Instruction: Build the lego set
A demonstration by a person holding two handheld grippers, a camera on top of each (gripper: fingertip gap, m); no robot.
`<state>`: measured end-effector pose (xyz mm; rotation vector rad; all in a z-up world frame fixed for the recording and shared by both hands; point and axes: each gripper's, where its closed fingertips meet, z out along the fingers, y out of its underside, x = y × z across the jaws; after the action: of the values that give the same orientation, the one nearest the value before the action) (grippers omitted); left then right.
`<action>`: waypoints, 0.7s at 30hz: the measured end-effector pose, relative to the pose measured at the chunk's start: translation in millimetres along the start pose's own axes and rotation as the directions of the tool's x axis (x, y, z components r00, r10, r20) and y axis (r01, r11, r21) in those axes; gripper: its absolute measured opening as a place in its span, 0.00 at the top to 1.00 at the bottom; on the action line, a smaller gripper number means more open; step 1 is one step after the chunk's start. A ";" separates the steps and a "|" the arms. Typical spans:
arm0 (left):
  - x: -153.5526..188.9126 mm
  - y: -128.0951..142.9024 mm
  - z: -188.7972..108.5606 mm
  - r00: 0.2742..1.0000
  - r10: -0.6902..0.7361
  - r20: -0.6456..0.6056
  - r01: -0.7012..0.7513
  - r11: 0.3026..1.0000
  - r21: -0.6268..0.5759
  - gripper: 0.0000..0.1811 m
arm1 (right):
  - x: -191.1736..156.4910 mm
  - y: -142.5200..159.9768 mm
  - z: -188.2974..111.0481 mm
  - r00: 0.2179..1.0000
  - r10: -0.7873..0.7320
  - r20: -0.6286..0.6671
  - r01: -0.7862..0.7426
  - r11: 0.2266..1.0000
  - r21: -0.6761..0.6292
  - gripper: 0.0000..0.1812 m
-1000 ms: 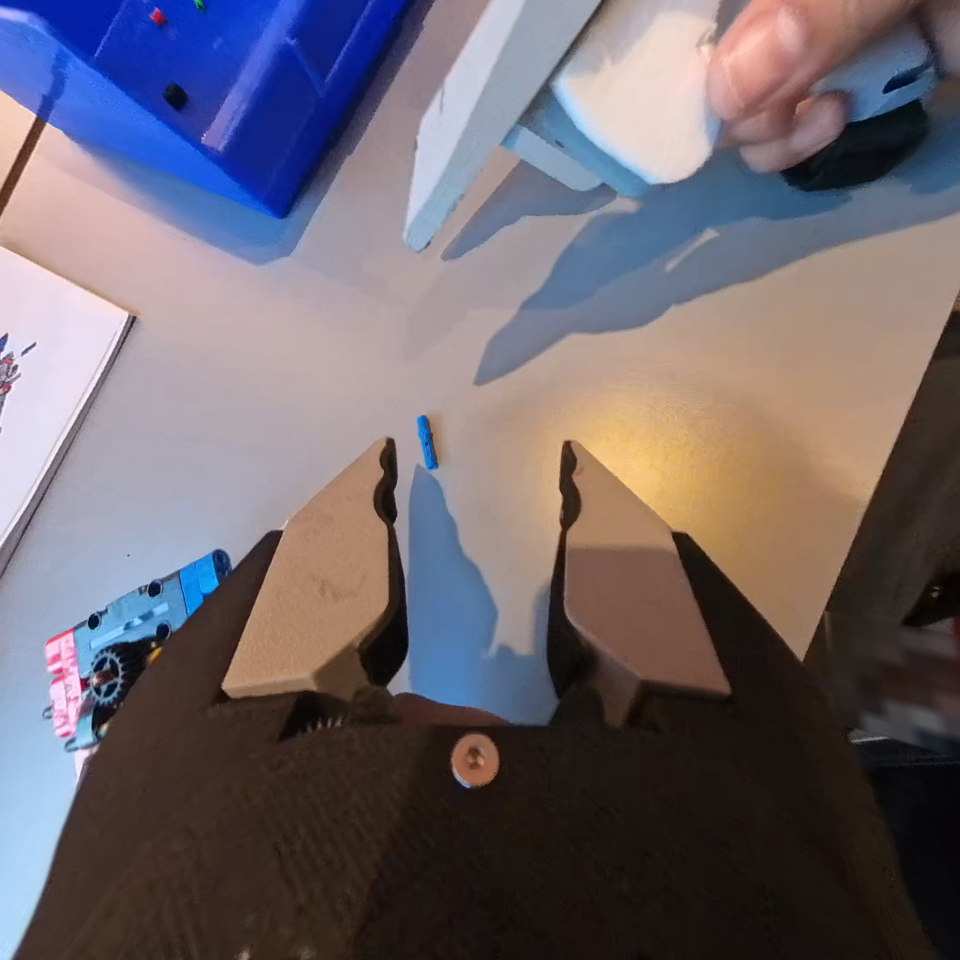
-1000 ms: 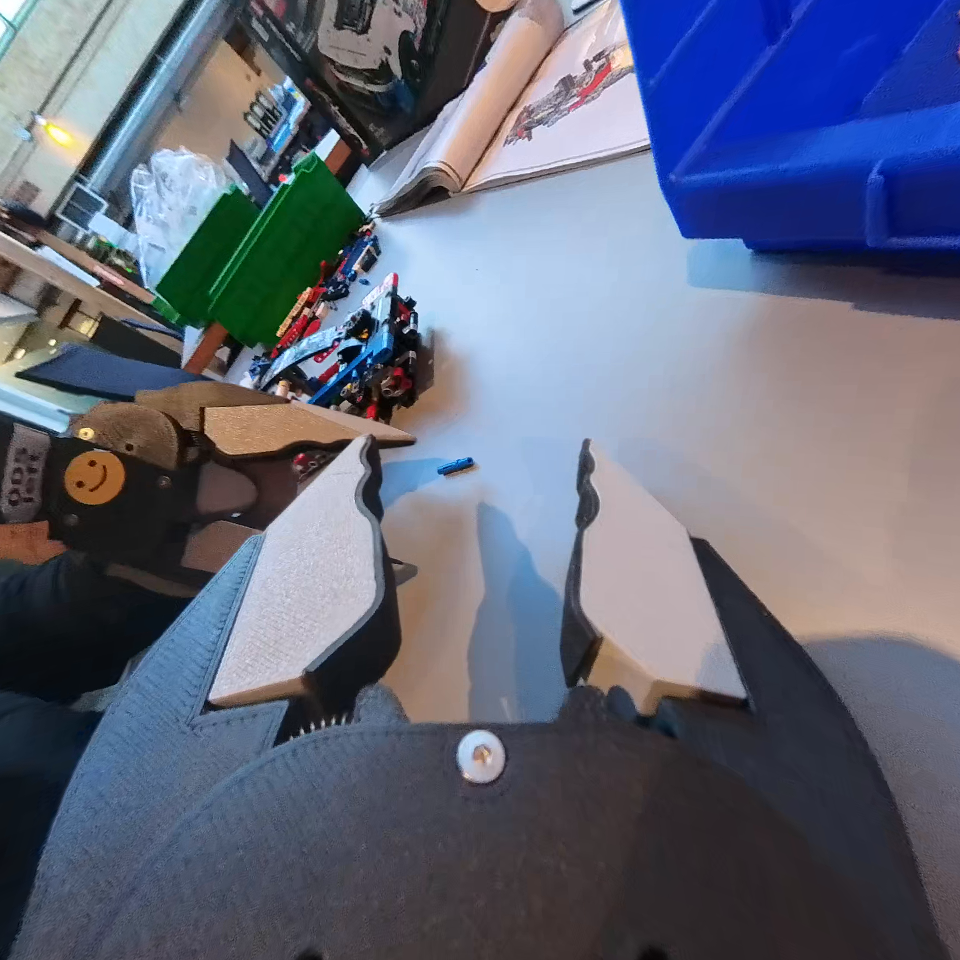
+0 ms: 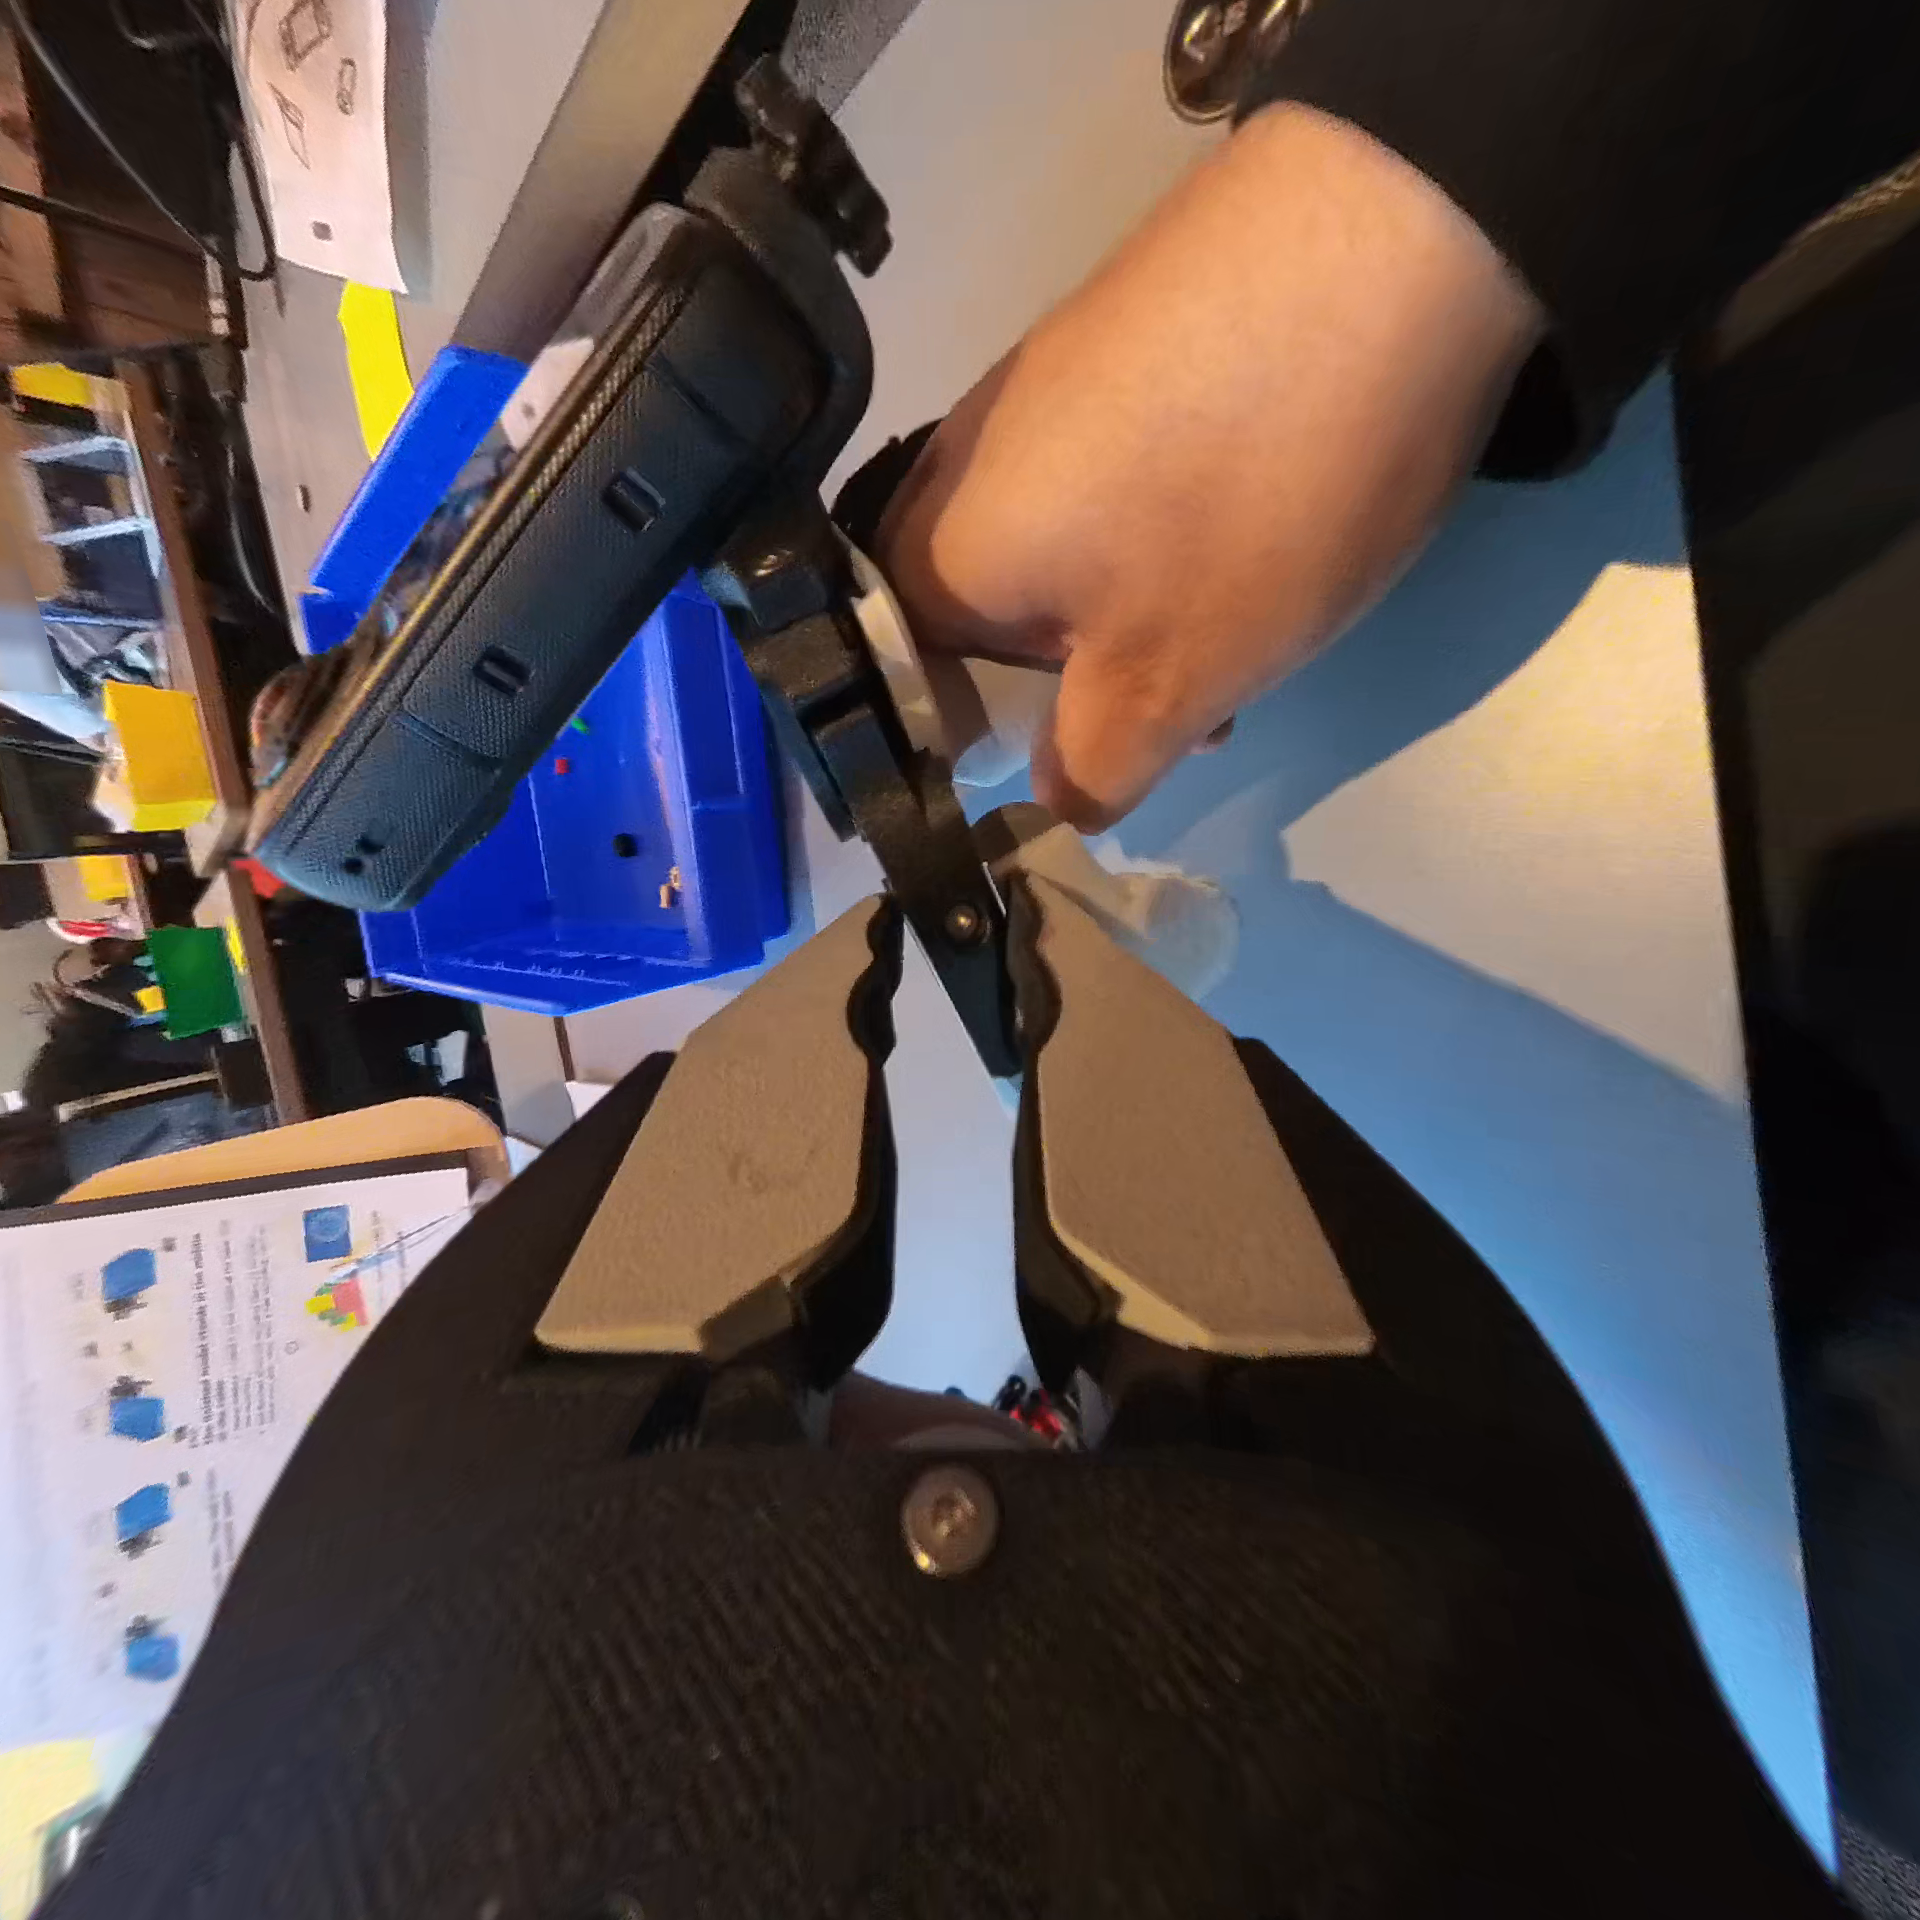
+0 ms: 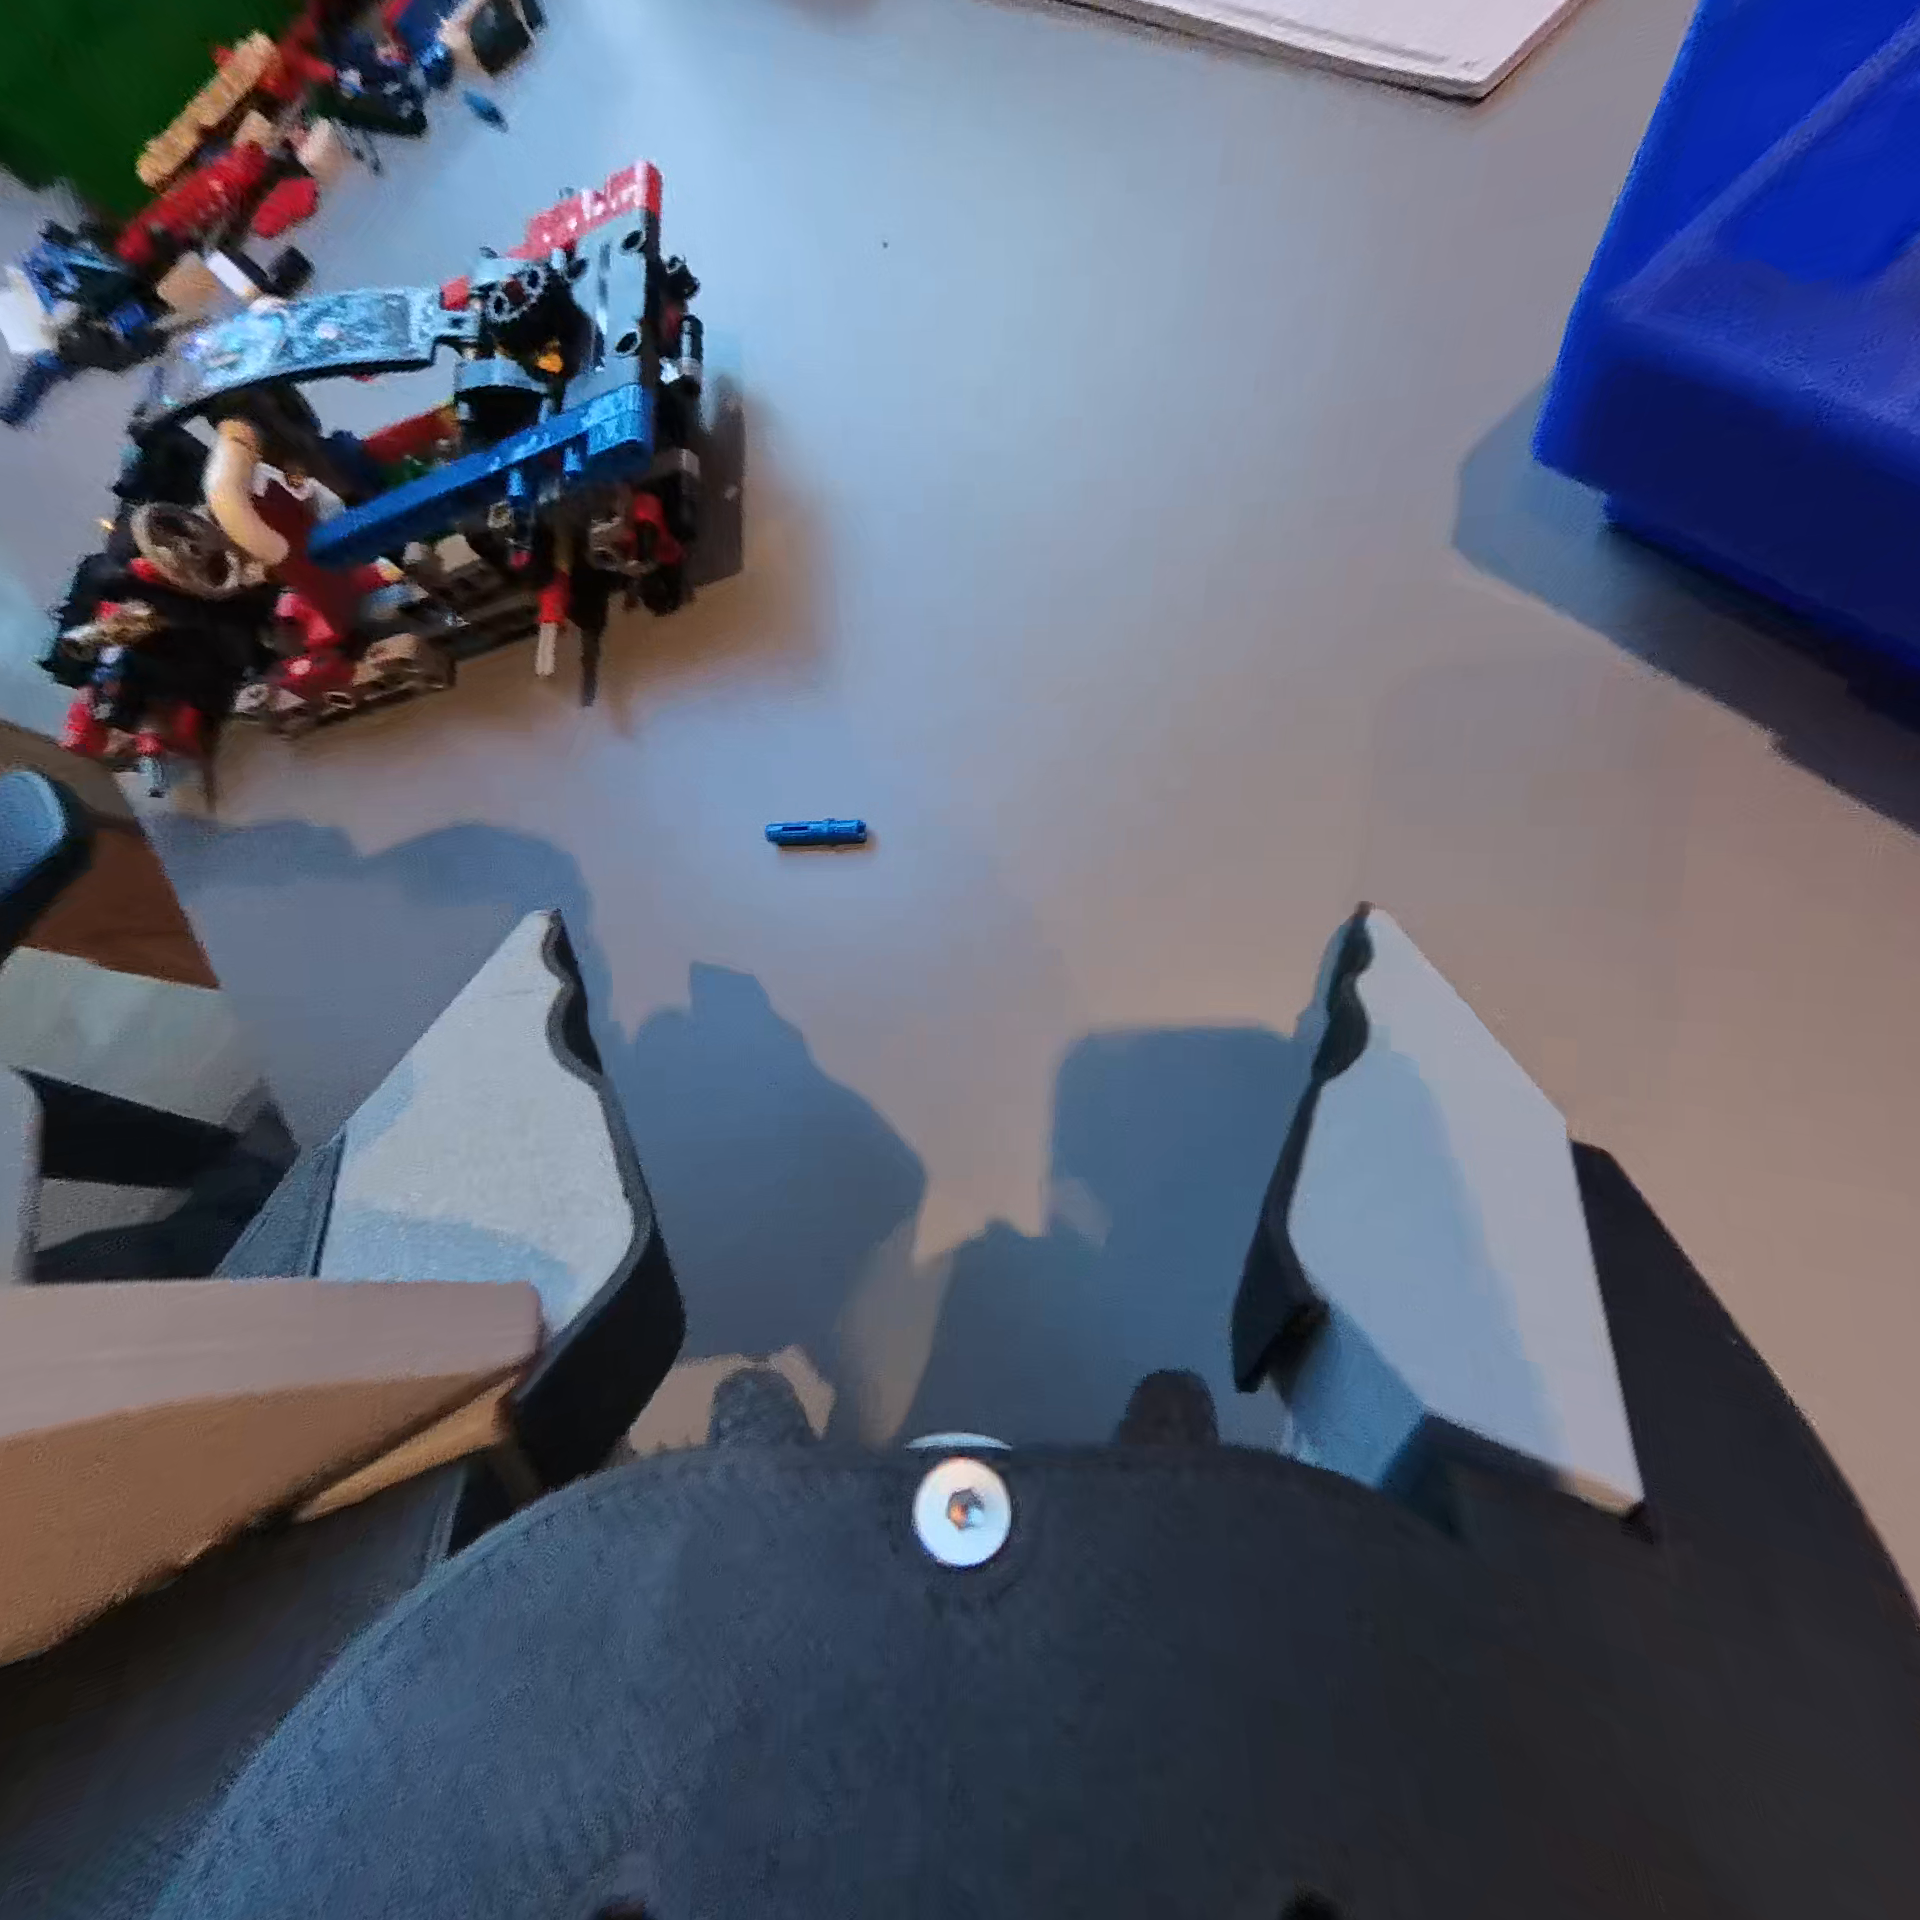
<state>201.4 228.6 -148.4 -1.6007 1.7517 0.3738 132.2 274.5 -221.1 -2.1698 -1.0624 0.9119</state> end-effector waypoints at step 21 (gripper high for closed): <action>-35.8 -21.7 -44.7 0.708 -0.415 -0.572 0.671 0.648 0.359 0.98 | -56.2 -26.6 -17.9 0.889 -0.417 0.189 0.379 0.902 0.208 0.31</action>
<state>206.9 222.2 -87.8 -1.7490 1.3464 -0.8071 108.3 239.1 -172.5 -1.6475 -1.4254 1.0256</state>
